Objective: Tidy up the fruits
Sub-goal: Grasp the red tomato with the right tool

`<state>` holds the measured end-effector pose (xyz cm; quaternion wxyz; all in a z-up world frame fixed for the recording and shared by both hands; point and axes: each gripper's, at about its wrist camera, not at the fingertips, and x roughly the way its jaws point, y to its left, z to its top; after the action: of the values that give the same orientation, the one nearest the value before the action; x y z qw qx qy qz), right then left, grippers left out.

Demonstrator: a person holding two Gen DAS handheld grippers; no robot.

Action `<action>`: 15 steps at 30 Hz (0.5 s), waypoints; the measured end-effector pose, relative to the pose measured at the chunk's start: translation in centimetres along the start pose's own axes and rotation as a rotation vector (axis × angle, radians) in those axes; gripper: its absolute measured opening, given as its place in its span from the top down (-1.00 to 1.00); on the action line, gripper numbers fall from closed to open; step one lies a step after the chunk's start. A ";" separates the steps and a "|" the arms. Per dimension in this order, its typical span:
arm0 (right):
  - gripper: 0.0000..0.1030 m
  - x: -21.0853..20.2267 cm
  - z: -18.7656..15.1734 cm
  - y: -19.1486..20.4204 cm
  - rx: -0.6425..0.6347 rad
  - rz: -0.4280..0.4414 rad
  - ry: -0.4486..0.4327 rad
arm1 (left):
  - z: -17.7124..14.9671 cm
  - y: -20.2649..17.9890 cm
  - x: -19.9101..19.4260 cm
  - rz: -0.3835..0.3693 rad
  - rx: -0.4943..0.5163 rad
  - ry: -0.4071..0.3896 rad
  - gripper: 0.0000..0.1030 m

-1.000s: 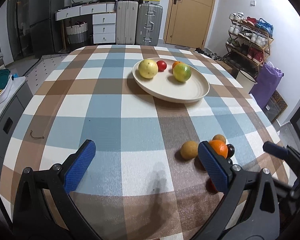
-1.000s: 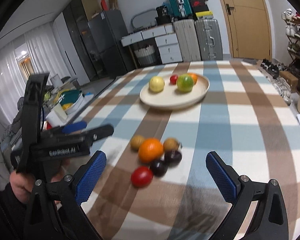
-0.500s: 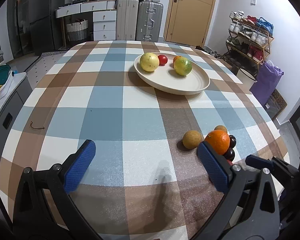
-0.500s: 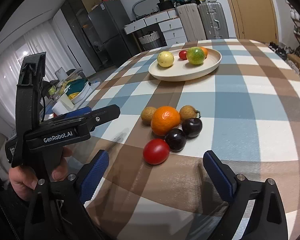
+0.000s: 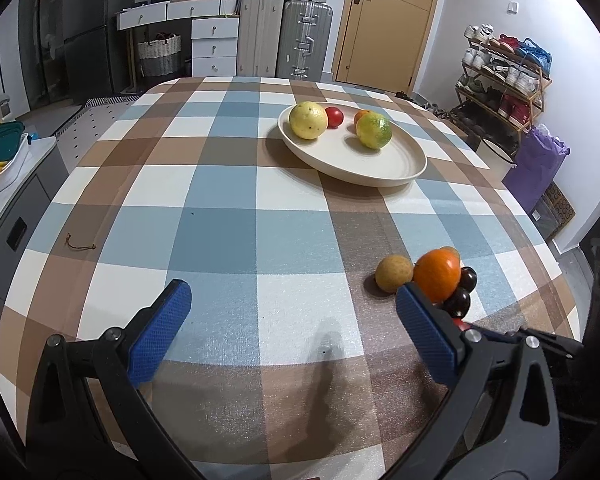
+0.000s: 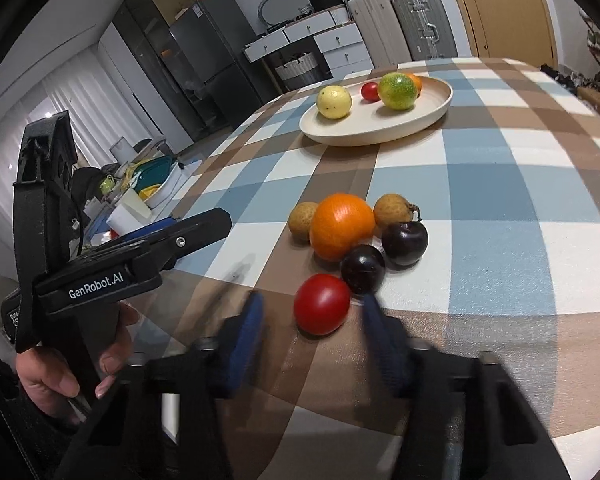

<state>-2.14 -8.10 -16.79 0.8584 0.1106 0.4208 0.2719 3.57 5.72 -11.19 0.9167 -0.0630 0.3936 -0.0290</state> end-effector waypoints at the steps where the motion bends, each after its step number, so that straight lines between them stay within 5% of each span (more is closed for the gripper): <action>1: 0.45 0.1 0.0 -0.2 0.010 0.004 0.005 | 0.0 0.0 0.0 -0.002 0.001 0.001 -0.98; 15: 0.47 -3.5 0.3 -1.4 0.011 0.011 -0.112 | 0.8 -1.6 1.7 -0.024 0.048 0.038 -0.98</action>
<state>-3.17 -11.17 -14.88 0.8783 0.1328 0.3730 0.2678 5.34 4.06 -11.61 0.9098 -0.0454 0.4095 -0.0505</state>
